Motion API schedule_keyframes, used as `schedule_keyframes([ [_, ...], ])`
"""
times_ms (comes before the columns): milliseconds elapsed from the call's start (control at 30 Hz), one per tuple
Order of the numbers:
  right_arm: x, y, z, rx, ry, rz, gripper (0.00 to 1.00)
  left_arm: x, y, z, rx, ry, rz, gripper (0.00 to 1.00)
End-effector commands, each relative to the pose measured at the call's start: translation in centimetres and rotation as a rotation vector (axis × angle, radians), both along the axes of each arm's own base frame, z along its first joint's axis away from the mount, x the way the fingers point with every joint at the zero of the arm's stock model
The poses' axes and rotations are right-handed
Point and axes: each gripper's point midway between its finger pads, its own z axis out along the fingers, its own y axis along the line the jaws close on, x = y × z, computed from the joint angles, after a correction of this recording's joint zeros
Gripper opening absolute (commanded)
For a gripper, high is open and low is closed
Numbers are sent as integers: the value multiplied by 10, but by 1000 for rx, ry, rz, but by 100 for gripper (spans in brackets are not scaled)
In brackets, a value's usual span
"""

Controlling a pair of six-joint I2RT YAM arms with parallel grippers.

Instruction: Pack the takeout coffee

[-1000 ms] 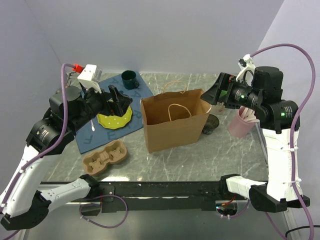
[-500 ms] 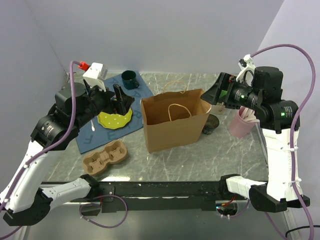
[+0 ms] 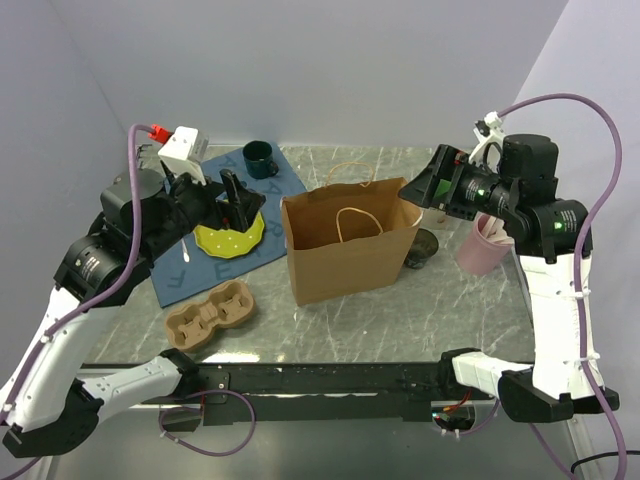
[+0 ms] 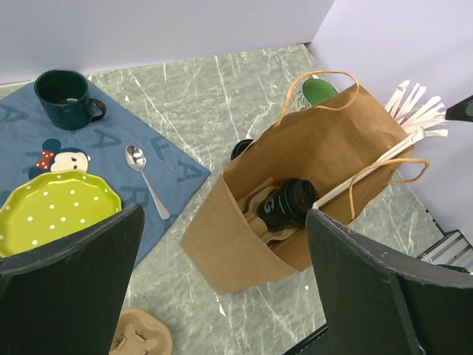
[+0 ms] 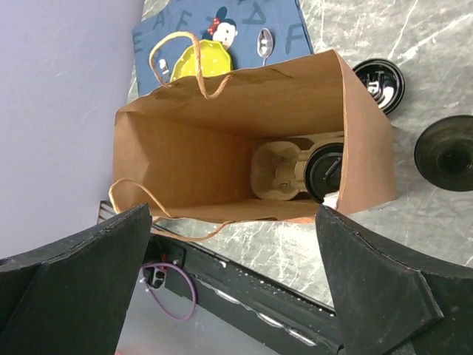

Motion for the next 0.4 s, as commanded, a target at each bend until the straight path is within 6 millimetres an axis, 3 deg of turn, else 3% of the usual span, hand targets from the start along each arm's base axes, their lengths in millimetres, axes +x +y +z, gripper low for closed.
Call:
schedule_keyframes([
  [0, -3, 6, 22, 41, -97, 19, 100, -1, 4, 14, -39, -42, 18, 97],
  [367, -3, 10, 28, 54, -130, 52, 100, 1, 5, 19, -44, -59, 28, 97],
])
